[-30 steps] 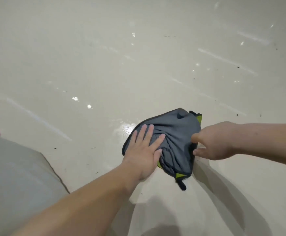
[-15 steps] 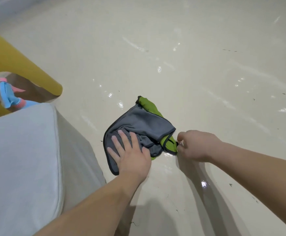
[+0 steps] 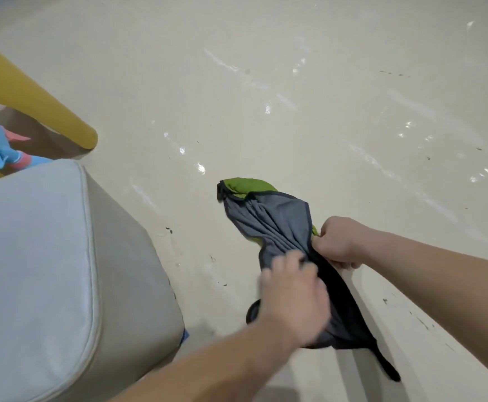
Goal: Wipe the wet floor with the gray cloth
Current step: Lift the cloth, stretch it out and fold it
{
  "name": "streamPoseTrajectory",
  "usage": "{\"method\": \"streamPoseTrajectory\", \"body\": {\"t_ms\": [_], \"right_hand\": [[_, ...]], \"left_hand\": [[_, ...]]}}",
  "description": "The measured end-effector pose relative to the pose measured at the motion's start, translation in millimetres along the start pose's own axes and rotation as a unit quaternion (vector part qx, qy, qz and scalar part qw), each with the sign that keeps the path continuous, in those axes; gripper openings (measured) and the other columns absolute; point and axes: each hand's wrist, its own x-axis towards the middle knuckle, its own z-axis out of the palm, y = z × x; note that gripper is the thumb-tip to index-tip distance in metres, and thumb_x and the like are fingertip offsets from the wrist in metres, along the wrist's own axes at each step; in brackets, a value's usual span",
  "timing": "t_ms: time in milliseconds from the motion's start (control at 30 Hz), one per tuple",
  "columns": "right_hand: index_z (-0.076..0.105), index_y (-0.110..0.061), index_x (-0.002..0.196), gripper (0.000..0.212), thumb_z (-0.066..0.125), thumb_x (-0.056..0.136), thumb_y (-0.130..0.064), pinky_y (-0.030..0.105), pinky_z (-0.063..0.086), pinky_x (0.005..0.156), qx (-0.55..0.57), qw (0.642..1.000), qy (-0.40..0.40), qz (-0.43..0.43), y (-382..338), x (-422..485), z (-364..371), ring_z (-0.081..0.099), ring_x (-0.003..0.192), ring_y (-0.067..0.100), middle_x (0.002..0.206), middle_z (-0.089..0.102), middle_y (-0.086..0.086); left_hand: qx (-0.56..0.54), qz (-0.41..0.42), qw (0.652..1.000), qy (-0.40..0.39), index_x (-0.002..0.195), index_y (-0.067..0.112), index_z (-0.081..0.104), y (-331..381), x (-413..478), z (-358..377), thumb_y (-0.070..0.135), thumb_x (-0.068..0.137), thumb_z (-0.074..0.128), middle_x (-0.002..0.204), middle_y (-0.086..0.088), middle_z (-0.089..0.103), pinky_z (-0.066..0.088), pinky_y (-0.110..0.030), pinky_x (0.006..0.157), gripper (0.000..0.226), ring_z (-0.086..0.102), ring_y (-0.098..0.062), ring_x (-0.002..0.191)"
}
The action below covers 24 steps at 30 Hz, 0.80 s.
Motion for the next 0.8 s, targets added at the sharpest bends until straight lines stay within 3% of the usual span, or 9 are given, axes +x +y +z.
{"method": "streamPoseTrajectory", "body": {"t_ms": [100, 200, 300, 367, 433, 567, 700, 733, 800], "right_hand": [[0.045, -0.012, 0.063, 0.047, 0.040, 0.097, -0.043, 0.028, 0.044, 0.054, 0.101, 0.993, 0.061, -0.021, 1, 0, 5, 0.049, 0.046, 0.025, 0.054, 0.054, 0.008], [0.040, -0.016, 0.062, 0.052, 0.051, 0.094, -0.056, 0.032, 0.038, 0.059, 0.193, 0.979, 0.059, -0.042, -11, -4, 14, 0.046, 0.056, 0.023, 0.059, 0.048, 0.003], [0.039, -0.017, 0.063, 0.043, 0.062, 0.094, -0.037, 0.031, 0.034, 0.055, 0.178, 0.981, 0.061, -0.057, -14, -1, 23, 0.043, 0.059, 0.019, 0.063, 0.046, 0.001], [0.036, -0.017, 0.063, 0.041, 0.059, 0.095, -0.027, 0.031, 0.031, 0.054, 0.198, 0.977, 0.065, -0.046, -9, 2, 24, 0.038, 0.059, 0.020, 0.064, 0.041, 0.001], [0.037, -0.016, 0.066, 0.037, 0.057, 0.096, -0.026, 0.029, 0.032, 0.055, 0.253, 0.965, 0.056, -0.033, -4, 3, 19, 0.038, 0.061, 0.022, 0.067, 0.041, 0.004], [0.058, -0.003, 0.092, 0.041, 0.044, 0.103, -0.040, 0.040, 0.055, 0.076, 0.381, 0.923, 0.061, 0.000, 4, 1, -10, 0.056, 0.078, 0.029, 0.093, 0.061, 0.012], [0.060, -0.001, 0.109, 0.046, 0.045, 0.101, -0.043, 0.052, 0.059, 0.093, 0.451, 0.890, 0.070, -0.001, -5, -5, -62, 0.069, 0.093, 0.038, 0.105, 0.068, 0.018], [0.061, 0.000, 0.114, 0.048, 0.048, 0.099, -0.044, 0.054, 0.057, 0.095, 0.460, 0.885, 0.073, -0.007, -11, -9, -76, 0.071, 0.096, 0.038, 0.106, 0.070, 0.018], [0.063, -0.002, 0.115, 0.044, 0.057, 0.096, -0.041, 0.054, 0.057, 0.097, 0.483, 0.871, 0.082, -0.037, -23, -19, -100, 0.072, 0.102, 0.037, 0.111, 0.073, 0.019]], "left_hand": [[-0.096, -0.157, 0.977, 0.109, 0.120, 0.022, 0.059, -40, 33, -31, 0.034, 0.096, 0.049, 0.123, -0.002, 0.052, 0.043, -0.044, 0.099, 0.029, 0.050, -0.028, 0.115], [-0.138, -0.271, 0.948, 0.098, 0.119, 0.020, 0.057, -69, 50, -42, 0.045, 0.093, 0.060, 0.122, -0.003, 0.053, 0.046, -0.042, 0.098, 0.037, 0.052, -0.028, 0.114], [-0.159, -0.271, 0.948, 0.054, 0.086, 0.024, 0.053, -66, 57, -40, 0.059, 0.084, 0.062, 0.101, -0.001, 0.061, 0.051, -0.038, 0.079, 0.035, 0.061, -0.026, 0.095], [-0.162, -0.244, 0.956, 0.022, 0.072, 0.022, 0.043, -58, 59, -38, 0.042, 0.087, 0.062, 0.084, 0.001, 0.058, 0.044, -0.032, 0.066, 0.031, 0.057, -0.022, 0.076], [-0.209, -0.233, 0.950, 0.010, 0.070, 0.019, 0.037, -53, 59, -40, 0.027, 0.091, 0.058, 0.073, 0.005, 0.048, 0.036, -0.030, 0.060, 0.031, 0.046, -0.015, 0.065], [-0.321, -0.235, 0.915, 0.064, 0.075, 0.018, 0.034, -44, 58, -69, 0.021, 0.090, 0.055, 0.072, 0.003, 0.040, 0.031, -0.032, 0.058, 0.026, 0.036, -0.017, 0.065], [-0.372, -0.230, 0.894, 0.102, 0.081, 0.017, 0.041, -31, 74, -124, 0.017, 0.087, 0.056, 0.079, 0.003, 0.045, 0.034, -0.030, 0.058, 0.017, 0.041, -0.017, 0.067], [-0.368, -0.226, 0.896, 0.106, 0.092, 0.016, 0.049, -26, 76, -141, 0.016, 0.086, 0.058, 0.086, 0.004, 0.053, 0.040, -0.030, 0.061, 0.011, 0.050, -0.017, 0.073], [-0.356, -0.208, 0.906, 0.096, 0.134, 0.025, 0.047, -22, 81, -168, 0.016, 0.085, 0.058, 0.105, 0.003, 0.061, 0.049, -0.030, 0.071, 0.051, 0.062, -0.019, 0.092]]}}
